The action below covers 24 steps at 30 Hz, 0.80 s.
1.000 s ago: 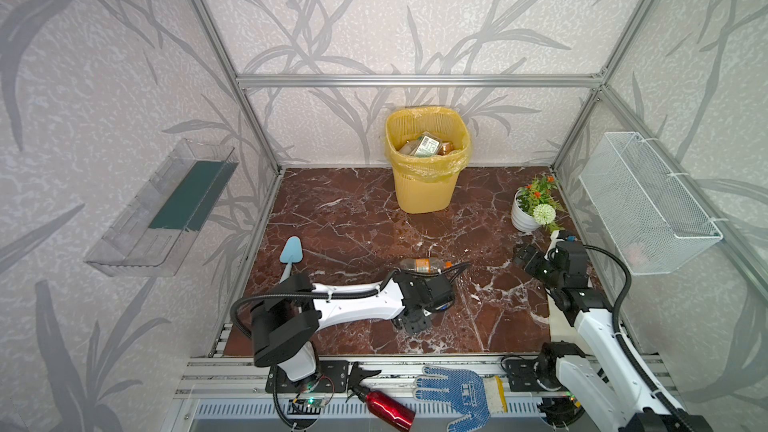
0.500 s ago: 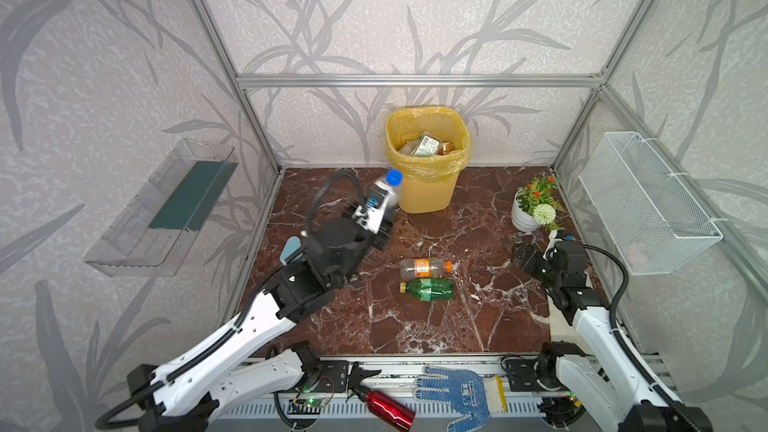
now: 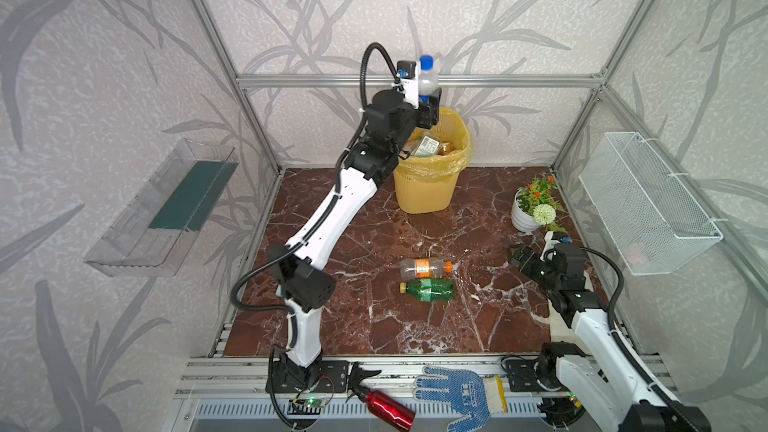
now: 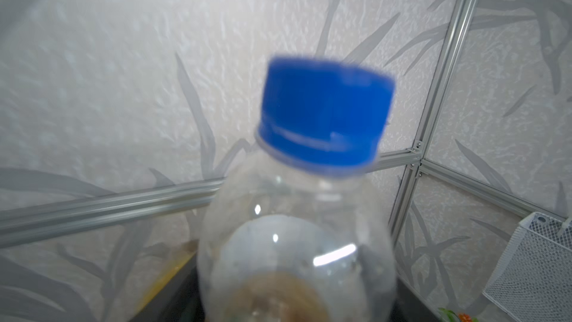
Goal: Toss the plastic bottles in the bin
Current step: 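Carry the Pepsi bottle over the yellow bin and open the left gripper, then grasp the green yellow-capped bottle with the right gripper while the left arm withdraws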
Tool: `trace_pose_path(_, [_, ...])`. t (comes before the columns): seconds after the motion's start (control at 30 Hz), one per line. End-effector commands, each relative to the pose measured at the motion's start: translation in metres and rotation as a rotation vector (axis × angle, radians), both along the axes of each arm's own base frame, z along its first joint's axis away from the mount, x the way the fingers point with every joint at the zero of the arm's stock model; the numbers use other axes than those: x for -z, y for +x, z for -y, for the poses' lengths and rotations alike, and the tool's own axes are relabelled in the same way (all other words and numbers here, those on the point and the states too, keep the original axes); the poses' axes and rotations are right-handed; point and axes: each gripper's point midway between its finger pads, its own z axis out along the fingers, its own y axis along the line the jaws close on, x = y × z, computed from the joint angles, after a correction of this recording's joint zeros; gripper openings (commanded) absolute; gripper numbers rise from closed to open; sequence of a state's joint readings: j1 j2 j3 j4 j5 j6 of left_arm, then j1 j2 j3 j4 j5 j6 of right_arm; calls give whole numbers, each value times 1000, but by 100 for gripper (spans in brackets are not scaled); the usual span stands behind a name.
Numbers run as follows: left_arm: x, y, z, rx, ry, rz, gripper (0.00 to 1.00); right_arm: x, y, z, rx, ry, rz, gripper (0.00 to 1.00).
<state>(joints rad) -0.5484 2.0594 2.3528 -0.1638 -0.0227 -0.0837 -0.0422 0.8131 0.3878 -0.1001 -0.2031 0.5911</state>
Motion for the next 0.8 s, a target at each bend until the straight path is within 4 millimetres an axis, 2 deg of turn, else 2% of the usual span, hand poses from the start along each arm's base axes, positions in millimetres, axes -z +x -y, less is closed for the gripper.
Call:
trace_pose_path(0.0, [-12,-23,0,84,-11,-68,93,-20,-3,1,-8,-29,53,97])
trace_pose_path(0.07, [-35,-34,-7,86,-63,17,99,-22,-4,2,0,-32,64,97])
trace_pose_path(0.17, [-62,-58,-24,69,-109,107,99,-21,-4,1,-2,-21,60,97])
trace_pose_path(0.23, [-65,-71,-33,67,-109,122,99,-19,-3,0,-4,-12,55,97])
trace_pose_path(0.3, [-59,-81,-41,54,-107,129,99,-18,-1,-1,-8,-1,51,96])
trace_pose_path(0.4, [-39,-91,-54,17,-97,121,99,-16,1,-5,-18,17,42,94])
trace_pose_path(0.5, [-9,-97,-65,-15,-80,74,99,-16,3,-9,-30,11,39,94])
trace_pose_path(0.7, [67,-115,-91,-88,-89,-39,99,-24,6,-17,-56,-31,52,94])
trace_pose_path(0.77, [102,-121,-104,-136,-80,-92,99,-29,8,-27,-91,-53,65,93])
